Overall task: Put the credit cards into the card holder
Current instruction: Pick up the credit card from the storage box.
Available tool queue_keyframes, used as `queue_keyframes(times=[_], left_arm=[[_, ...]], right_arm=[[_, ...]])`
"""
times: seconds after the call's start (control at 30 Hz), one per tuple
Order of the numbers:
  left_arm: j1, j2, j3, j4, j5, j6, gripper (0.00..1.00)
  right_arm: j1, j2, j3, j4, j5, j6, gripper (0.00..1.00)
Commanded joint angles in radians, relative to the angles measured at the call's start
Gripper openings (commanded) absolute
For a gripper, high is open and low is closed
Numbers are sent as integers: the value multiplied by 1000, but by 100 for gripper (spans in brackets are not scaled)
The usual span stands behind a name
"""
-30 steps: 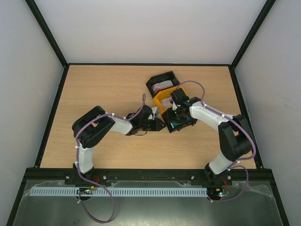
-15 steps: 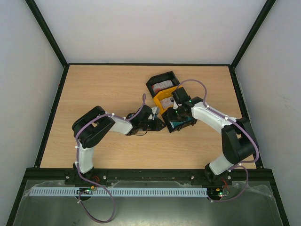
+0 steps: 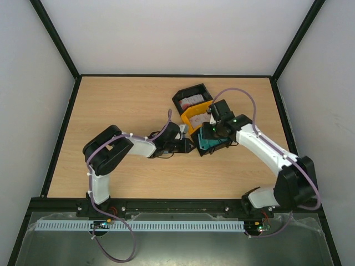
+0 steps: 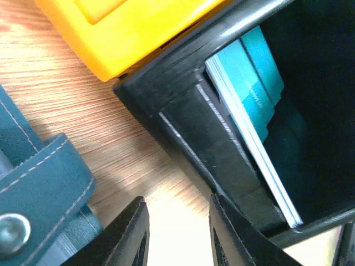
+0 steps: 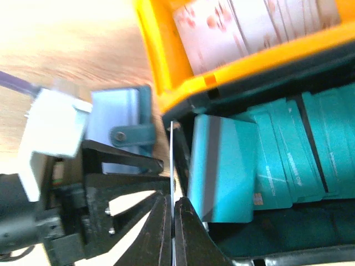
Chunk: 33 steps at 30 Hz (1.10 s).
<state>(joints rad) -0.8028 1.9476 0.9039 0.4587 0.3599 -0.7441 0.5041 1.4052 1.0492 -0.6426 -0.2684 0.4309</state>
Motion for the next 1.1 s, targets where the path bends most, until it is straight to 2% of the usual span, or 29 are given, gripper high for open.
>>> queue_keyframes(times=[0.0, 0.1, 0.23, 0.4, 0.47, 0.63, 0.73, 0.77, 0.9, 1.07], left_arm=[[-5, -108, 36, -52, -23, 23, 34], [-5, -172, 40, -90, -62, 32, 41], [-4, -195, 69, -166, -117, 45, 42], [-1, -295, 41, -210, -216, 12, 46], [4, -355, 16, -218, -253, -11, 52], [31, -585, -109, -199, -305, -65, 73], [52, -704, -169, -188, -273, -79, 86], [63, -729, -176, -197, -241, -82, 87], [84, -834, -223, -191, -178, -129, 90], [143, -934, -362, 26, -32, -283, 90]], right_arm=[[8, -112, 48, -13, 29, -10, 2], [7, -168, 22, 36, 31, -6, 2], [8, -213, 4, 63, 96, -8, 2], [7, -272, -32, 169, -33, 0, 2], [8, -292, -77, 258, -121, 26, 2], [8, -296, -149, 479, -254, 99, 2], [8, -266, -173, 601, -393, 152, 2], [8, -255, -183, 653, -443, 191, 2], [11, -211, -219, 865, -599, 328, 2], [28, -204, -259, 1003, -674, 406, 2]])
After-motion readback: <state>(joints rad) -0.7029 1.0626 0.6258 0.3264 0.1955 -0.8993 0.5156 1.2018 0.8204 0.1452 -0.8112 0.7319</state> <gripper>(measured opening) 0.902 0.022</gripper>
